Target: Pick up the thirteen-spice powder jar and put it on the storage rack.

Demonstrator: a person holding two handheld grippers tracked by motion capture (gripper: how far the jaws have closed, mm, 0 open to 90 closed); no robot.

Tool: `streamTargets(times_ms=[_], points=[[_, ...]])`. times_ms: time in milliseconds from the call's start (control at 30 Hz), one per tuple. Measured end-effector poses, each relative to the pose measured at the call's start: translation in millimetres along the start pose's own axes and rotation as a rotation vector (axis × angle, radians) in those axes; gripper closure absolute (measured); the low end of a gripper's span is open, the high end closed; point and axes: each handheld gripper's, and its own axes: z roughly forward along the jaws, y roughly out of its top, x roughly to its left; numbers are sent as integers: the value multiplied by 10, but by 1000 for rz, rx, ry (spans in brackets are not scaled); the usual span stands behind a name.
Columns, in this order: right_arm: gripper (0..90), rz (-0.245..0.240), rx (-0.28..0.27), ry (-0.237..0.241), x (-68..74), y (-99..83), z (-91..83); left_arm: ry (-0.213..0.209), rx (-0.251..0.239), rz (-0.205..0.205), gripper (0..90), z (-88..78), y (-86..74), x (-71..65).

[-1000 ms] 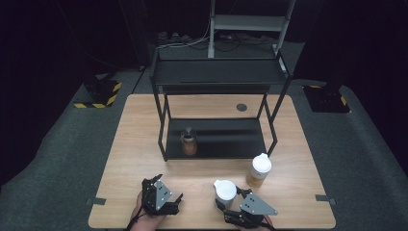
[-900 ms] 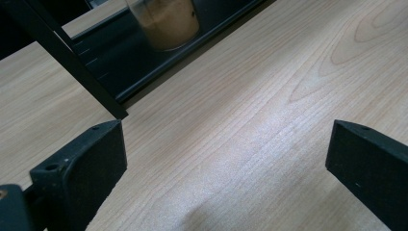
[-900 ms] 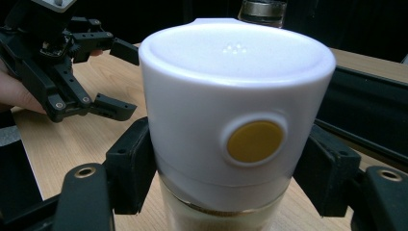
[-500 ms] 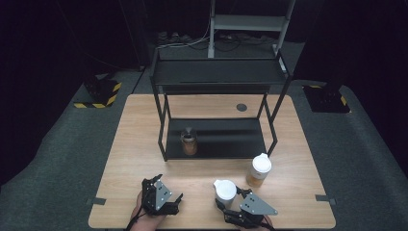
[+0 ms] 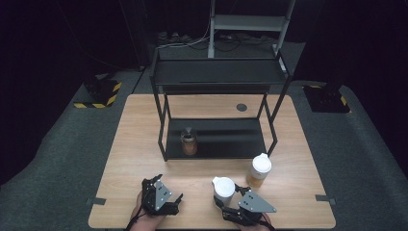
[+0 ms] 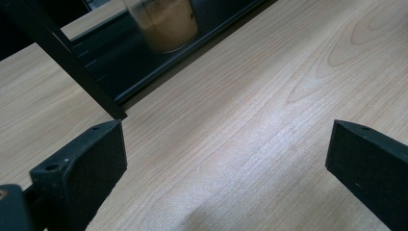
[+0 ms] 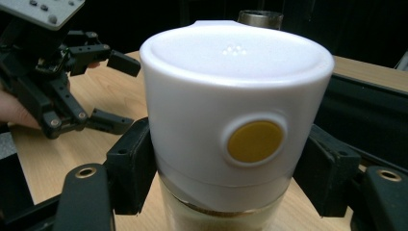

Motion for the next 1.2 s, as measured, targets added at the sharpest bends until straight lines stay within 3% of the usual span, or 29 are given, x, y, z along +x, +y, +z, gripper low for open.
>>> streamTargets(times_ms=[867, 1200], points=[[302, 4, -53, -48, -45, 175, 280, -7, -10, 1, 9, -11, -18, 9], [301, -1, -49, -63, -70, 278, 423, -4, -7, 8, 9, -13, -12, 10]])
